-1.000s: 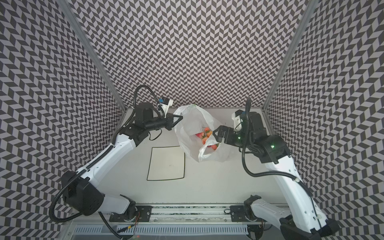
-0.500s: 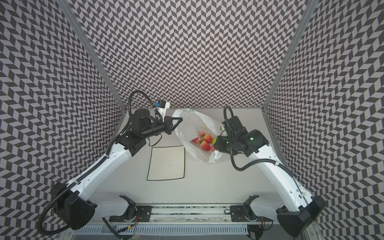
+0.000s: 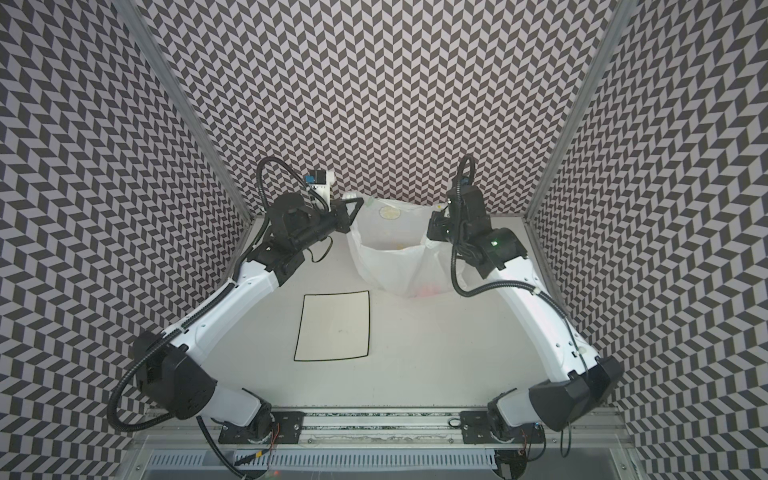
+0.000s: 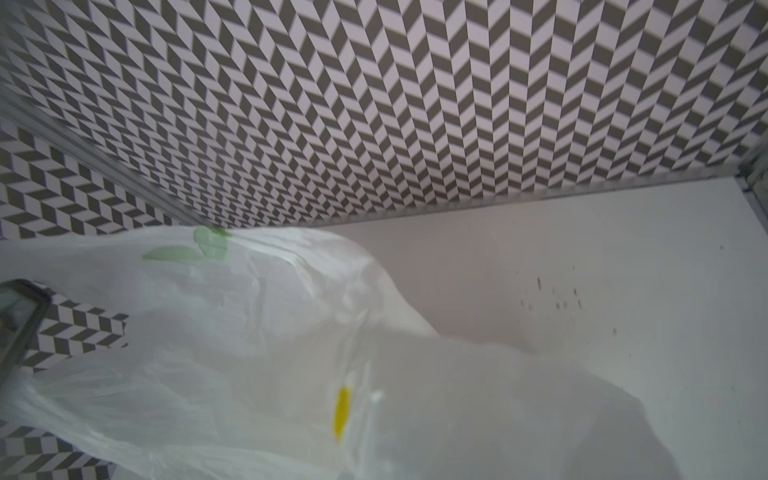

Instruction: Take the fake fruits out of the plastic bag

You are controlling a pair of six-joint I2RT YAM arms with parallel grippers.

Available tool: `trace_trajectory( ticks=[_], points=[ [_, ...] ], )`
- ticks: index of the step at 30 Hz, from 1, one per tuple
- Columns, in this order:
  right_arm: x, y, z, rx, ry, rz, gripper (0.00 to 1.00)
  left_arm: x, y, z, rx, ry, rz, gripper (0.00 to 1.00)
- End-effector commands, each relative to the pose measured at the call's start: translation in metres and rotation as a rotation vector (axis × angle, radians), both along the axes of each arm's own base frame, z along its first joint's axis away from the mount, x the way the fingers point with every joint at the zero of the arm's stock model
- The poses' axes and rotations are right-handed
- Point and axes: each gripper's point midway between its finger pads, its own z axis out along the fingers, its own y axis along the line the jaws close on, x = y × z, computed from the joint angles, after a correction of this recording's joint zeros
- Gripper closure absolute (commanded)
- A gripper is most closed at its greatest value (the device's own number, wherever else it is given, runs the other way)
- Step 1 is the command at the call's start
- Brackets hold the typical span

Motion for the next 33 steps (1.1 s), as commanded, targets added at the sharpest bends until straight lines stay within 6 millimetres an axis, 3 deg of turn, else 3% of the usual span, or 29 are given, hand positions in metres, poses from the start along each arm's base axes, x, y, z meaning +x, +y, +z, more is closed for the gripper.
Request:
trace_trajectory(
  ticks=[1, 3, 6, 10, 15, 19, 22, 24, 26, 29, 33],
  points=[
    [0.021, -0.018, 0.083, -0.025, -0.328, -0.044, 1.00, 0.009, 0.003, 0.048, -0.069, -0.141, 0.028, 1.00],
    [0.027, -0.030, 0.088, -0.045, -0.374, -0.073, 1.00, 0.012, 0.000, 0.050, -0.091, -0.162, 0.026, 1.00],
    [0.032, -0.049, 0.075, -0.059, -0.385, -0.110, 1.00, 0.010, -0.004, 0.044, -0.125, -0.178, 0.017, 1.00],
    [0.025, -0.060, 0.020, -0.040, -0.305, -0.101, 1.00, -0.010, -0.024, 0.015, -0.093, -0.173, -0.025, 1.00],
    [-0.014, -0.065, -0.063, -0.035, -0.108, -0.081, 0.93, -0.057, -0.048, -0.038, -0.052, -0.123, -0.088, 1.00],
    [-0.063, -0.081, -0.123, -0.026, 0.075, -0.126, 0.65, -0.099, -0.059, -0.070, -0.037, -0.088, -0.131, 1.00],
    [-0.099, -0.095, -0.148, -0.018, 0.199, -0.186, 0.33, -0.121, -0.058, -0.083, -0.044, -0.064, -0.142, 1.00],
    [-0.120, -0.108, -0.153, -0.014, 0.263, -0.249, 0.13, -0.131, -0.056, -0.087, -0.057, -0.045, -0.147, 1.00],
    [-0.138, -0.119, -0.148, -0.018, 0.302, -0.303, 0.03, -0.140, -0.054, -0.088, -0.072, -0.033, -0.153, 1.00],
    [-0.156, -0.128, -0.124, -0.004, 0.319, -0.346, 0.01, -0.149, -0.054, -0.091, -0.090, -0.012, -0.163, 1.00],
    [-0.166, -0.129, -0.071, 0.037, 0.283, -0.347, 0.00, -0.156, -0.057, -0.098, -0.086, 0.013, -0.180, 1.00]
  ],
)
